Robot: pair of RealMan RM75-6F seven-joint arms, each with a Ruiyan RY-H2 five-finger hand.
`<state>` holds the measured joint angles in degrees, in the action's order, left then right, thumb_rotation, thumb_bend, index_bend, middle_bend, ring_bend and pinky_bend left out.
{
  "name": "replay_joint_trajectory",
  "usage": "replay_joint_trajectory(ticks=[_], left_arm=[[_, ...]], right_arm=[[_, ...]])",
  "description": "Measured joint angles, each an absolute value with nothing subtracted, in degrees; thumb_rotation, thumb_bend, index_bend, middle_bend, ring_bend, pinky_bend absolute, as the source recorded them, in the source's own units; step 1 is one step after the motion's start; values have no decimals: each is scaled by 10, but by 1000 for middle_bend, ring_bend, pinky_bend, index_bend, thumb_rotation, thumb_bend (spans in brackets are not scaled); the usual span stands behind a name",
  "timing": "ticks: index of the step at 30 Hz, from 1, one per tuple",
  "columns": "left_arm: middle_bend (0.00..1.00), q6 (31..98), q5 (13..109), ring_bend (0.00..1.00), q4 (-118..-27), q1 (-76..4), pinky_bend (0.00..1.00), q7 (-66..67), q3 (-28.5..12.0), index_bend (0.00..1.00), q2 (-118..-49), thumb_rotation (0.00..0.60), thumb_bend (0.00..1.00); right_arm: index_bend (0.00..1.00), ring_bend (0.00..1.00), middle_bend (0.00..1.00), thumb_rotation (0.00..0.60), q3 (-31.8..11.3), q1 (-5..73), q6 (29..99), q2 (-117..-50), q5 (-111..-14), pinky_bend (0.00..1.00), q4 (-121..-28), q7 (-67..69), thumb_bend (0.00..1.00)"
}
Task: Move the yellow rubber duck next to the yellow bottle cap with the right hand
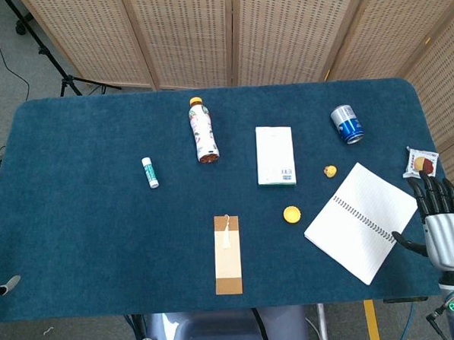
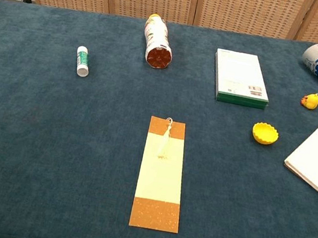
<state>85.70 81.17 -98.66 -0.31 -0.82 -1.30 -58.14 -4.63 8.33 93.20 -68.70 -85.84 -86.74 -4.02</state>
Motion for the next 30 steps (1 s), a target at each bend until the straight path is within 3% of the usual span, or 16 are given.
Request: replay_joint_trajectory(ticks=[6, 12, 19, 22, 27, 30], left_arm=[[0, 863, 812, 0, -991, 2, 0, -9, -13, 0, -579, 600, 0], [0, 868, 824, 0, -990, 4, 0, -20, -12, 0, -576, 600, 0], [0, 868, 822, 0, -982, 3, 0, -30, -16, 0, -577, 600, 0], [0, 864, 813, 0, -981, 1, 0, -29, -20, 0, -578, 600, 0], [0, 853, 795, 0, -979, -4, 0, -20, -26, 0, -583, 600, 0], [0, 843, 783, 0, -978, -7, 0, -14, -29, 0, -586, 600, 0]], right_arm=[[0, 0, 0, 600, -51, 76, 934, -686, -857, 0, -870, -65, 0], [4, 0, 0, 600, -54, 91, 893, -674, -856, 0, -888, -55, 0], [189, 0, 0, 600, -76, 166, 788, -679, -856, 0, -870, -43, 6], [267, 0, 0, 600, -90, 211, 721, -692, -845, 0, -844, -43, 83], [296, 0, 0, 600, -114, 283, 615, -726, -812, 0, -769, -38, 215], [301, 0, 0, 600, -123, 317, 571, -752, -791, 0, -708, -36, 238]])
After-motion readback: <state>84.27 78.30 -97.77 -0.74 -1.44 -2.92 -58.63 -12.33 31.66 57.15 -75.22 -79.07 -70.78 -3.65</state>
